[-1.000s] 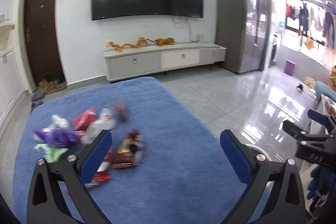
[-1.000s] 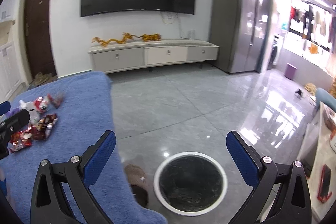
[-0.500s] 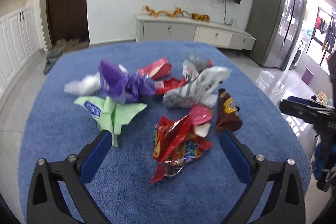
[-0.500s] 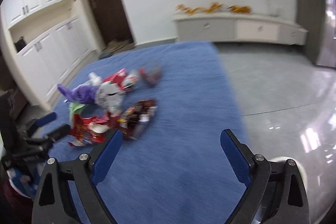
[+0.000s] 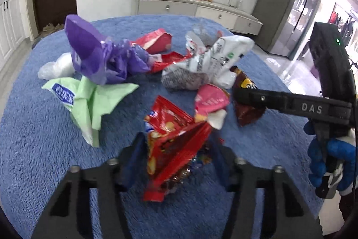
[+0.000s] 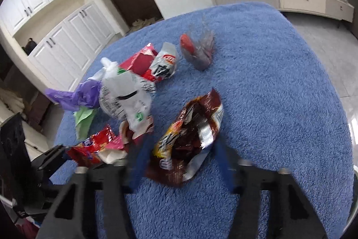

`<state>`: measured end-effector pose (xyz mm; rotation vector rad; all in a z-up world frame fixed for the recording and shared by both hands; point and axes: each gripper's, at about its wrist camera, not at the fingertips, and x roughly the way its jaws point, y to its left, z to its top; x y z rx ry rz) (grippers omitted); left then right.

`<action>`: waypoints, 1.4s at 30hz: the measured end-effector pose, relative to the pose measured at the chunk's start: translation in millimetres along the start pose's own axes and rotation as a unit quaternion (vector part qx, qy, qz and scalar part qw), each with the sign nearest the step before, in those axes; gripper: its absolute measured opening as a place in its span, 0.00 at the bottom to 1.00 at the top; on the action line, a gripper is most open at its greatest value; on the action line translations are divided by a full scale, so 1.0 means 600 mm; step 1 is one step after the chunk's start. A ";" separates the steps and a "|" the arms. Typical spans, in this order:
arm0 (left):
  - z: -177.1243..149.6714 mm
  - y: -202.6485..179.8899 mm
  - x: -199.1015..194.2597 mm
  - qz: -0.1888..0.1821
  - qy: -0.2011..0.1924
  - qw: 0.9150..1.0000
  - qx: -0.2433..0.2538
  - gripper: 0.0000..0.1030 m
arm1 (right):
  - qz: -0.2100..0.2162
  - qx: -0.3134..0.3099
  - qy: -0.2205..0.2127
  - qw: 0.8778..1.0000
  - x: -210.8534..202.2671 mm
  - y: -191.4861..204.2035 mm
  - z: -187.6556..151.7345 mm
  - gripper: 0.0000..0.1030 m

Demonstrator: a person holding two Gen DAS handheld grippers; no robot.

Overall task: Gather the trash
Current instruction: 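Grasp the red chip bag with the left tool while the right tool grasps the brown wrapper, then carry both wrappers over the trash bin and open both tools to drop them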

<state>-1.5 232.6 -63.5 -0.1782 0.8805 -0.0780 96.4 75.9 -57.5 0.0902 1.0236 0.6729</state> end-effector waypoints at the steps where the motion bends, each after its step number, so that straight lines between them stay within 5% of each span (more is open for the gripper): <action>1: -0.005 -0.001 -0.005 0.001 0.000 1.000 0.001 0.41 | 0.006 0.003 -0.001 1.000 -0.005 -0.002 -0.004 0.36; 3: -0.016 -0.004 -0.019 0.005 -0.002 1.000 0.003 0.39 | 0.013 0.003 -0.005 1.000 -0.021 -0.007 -0.013 0.25; 13: -0.052 -0.040 -0.112 0.011 -0.034 0.999 0.014 0.29 | 0.045 -0.009 -0.047 0.998 -0.132 -0.018 -0.067 0.21; 20: 0.003 -0.176 -0.125 -0.066 -0.053 0.993 0.079 0.29 | 0.003 0.029 -0.101 0.995 -0.249 -0.109 -0.110 0.21; 30: 0.077 -0.508 0.044 -0.178 0.031 0.963 0.202 0.31 | -0.158 0.162 -0.102 0.969 -0.358 -0.379 -0.223 0.25; 35: 0.067 -0.640 0.154 -0.202 0.103 0.945 0.236 0.35 | -0.170 0.237 -0.073 0.954 -0.331 -0.499 -0.275 0.30; 42: 0.044 -0.721 0.236 -0.228 0.163 0.931 0.234 0.63 | -0.181 0.288 -0.039 0.940 -0.274 -0.589 -0.314 0.49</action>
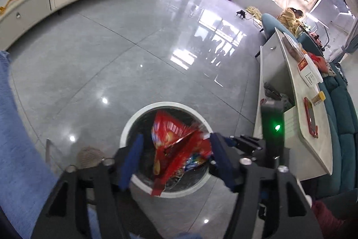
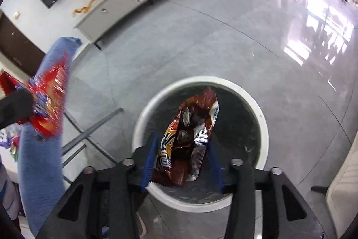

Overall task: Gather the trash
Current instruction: 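Carry both wrappers over the trash bin and open both tools to drop them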

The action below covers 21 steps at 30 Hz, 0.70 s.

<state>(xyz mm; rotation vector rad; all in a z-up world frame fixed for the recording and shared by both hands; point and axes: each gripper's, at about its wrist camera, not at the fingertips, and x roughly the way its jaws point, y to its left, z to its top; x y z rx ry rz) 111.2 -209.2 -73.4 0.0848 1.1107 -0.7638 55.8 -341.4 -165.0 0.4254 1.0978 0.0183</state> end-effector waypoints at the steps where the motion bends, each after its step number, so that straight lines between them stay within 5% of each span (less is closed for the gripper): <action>1: 0.007 -0.001 0.009 -0.003 0.002 1.000 -0.001 0.64 | -0.003 0.004 0.002 1.000 0.002 -0.009 -0.005 0.49; 6: 0.003 0.002 0.012 -0.015 0.000 1.000 -0.013 0.64 | -0.018 0.020 0.007 1.000 0.002 -0.041 -0.019 0.50; 11: -0.013 0.002 -0.060 0.014 -0.058 0.998 -0.008 0.64 | -0.020 0.021 -0.018 0.999 -0.026 -0.044 -0.026 0.50; 21: -0.114 0.059 -0.243 0.072 -0.146 0.986 -0.031 0.64 | 0.015 -0.062 -0.087 0.994 -0.138 0.087 -0.008 0.50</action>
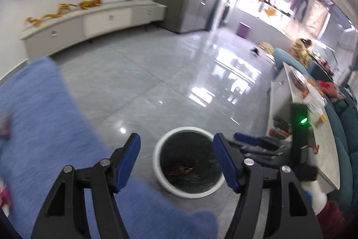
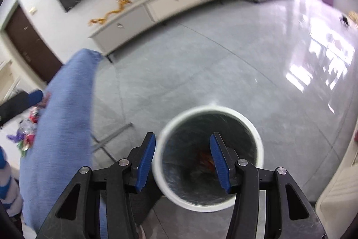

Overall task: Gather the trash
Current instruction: 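Carry both wrappers over the trash bin and open both tools to drop them, then grasp the pink snack bag with the left tool while the right tool grasps the white bag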

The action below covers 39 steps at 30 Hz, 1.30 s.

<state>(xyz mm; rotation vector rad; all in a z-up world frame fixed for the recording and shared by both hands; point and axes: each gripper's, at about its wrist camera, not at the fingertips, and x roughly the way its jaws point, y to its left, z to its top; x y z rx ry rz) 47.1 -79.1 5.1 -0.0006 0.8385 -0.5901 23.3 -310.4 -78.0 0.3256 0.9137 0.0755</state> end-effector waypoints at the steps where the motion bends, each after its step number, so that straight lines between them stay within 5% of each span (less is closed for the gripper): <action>1: -0.011 0.018 -0.023 0.007 -0.008 1.000 -0.008 0.64 | 0.007 -0.011 -0.006 1.000 -0.010 0.023 0.005 0.50; 11: -0.137 0.211 -0.220 0.126 -0.064 0.987 -0.076 0.64 | 0.089 -0.109 -0.031 0.990 -0.069 0.237 0.032 0.50; 14: -0.172 0.277 -0.249 0.163 -0.069 0.978 -0.110 0.76 | 0.114 -0.134 -0.026 0.984 -0.067 0.298 0.036 0.50; 19: -0.201 0.353 -0.237 0.198 -0.048 0.968 -0.143 0.77 | 0.139 -0.163 -0.012 0.977 -0.047 0.373 0.037 0.51; 29: -0.183 0.405 -0.154 0.208 -0.007 0.969 -0.136 0.77 | 0.188 -0.227 0.032 0.955 0.025 0.510 0.029 0.53; 36: -0.186 0.423 -0.146 0.196 0.010 0.969 -0.150 0.42 | 0.234 -0.270 0.053 0.932 0.072 0.600 0.029 0.53; 39: -0.201 0.430 -0.165 0.180 0.008 0.970 -0.162 0.37 | 0.257 -0.284 0.065 0.921 0.094 0.642 0.026 0.53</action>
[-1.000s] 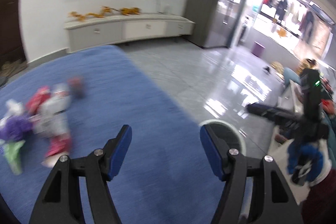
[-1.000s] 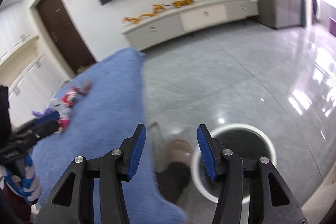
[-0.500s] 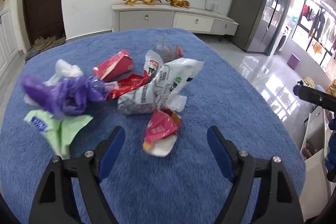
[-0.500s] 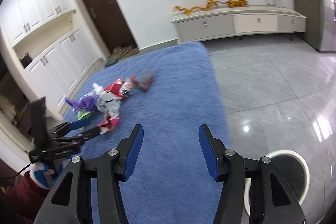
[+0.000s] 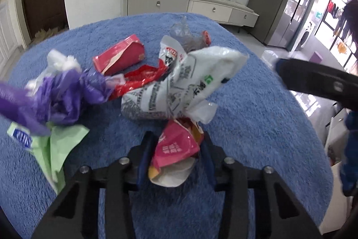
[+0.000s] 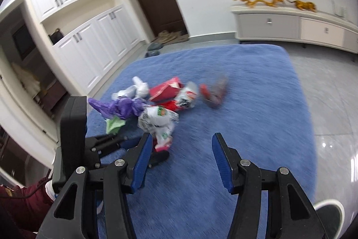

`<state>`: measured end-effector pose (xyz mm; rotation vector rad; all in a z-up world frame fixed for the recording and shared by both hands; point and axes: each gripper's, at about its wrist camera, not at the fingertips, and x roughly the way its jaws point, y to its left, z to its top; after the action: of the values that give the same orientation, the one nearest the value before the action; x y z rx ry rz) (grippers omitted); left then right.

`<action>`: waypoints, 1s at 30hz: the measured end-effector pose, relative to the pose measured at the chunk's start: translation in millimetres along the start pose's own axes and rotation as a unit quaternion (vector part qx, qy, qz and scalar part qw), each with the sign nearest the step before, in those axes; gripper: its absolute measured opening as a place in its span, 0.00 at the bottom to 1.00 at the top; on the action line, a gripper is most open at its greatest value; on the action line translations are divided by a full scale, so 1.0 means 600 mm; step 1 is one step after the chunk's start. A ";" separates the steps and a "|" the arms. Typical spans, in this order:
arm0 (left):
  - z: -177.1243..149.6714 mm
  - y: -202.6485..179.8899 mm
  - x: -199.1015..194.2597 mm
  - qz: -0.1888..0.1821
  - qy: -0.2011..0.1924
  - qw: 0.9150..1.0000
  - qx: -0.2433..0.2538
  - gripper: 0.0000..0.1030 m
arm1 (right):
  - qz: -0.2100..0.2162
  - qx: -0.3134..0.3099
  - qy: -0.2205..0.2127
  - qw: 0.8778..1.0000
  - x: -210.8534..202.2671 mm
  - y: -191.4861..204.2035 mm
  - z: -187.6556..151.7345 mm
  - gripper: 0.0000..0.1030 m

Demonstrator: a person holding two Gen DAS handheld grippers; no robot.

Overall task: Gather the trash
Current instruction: 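Grasp the pink snack bag with the left tool while the right tool grasps the white bag, then carry both bags to the trash bin and open both tools to drop them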

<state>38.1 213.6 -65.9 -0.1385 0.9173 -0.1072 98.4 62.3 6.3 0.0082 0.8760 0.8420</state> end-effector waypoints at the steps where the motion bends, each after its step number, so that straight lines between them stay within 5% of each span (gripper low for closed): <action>1: -0.007 0.007 -0.006 -0.004 0.000 1.000 -0.003 0.35 | 0.007 -0.003 0.002 1.000 0.010 0.005 0.004 0.54; 9: -0.039 0.018 -0.041 -0.015 -0.002 1.000 -0.008 0.32 | 0.065 -0.020 0.030 0.997 0.094 0.056 0.014 0.59; 19: -0.091 0.032 -0.125 -0.008 -0.030 0.999 -0.033 0.32 | 0.040 -0.034 0.053 0.997 0.163 0.082 0.027 0.52; 21: -0.099 0.033 -0.144 -0.003 -0.036 0.999 -0.037 0.32 | 0.038 -0.030 0.055 0.997 0.162 0.077 0.023 0.39; 30: -0.110 0.008 -0.205 0.007 -0.063 0.998 -0.018 0.32 | 0.051 -0.018 0.018 0.998 0.043 0.070 -0.020 0.32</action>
<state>-88.5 232.1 -9.7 -0.1705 0.7947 -0.0687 72.1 104.0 -4.8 0.0072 0.8994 0.9557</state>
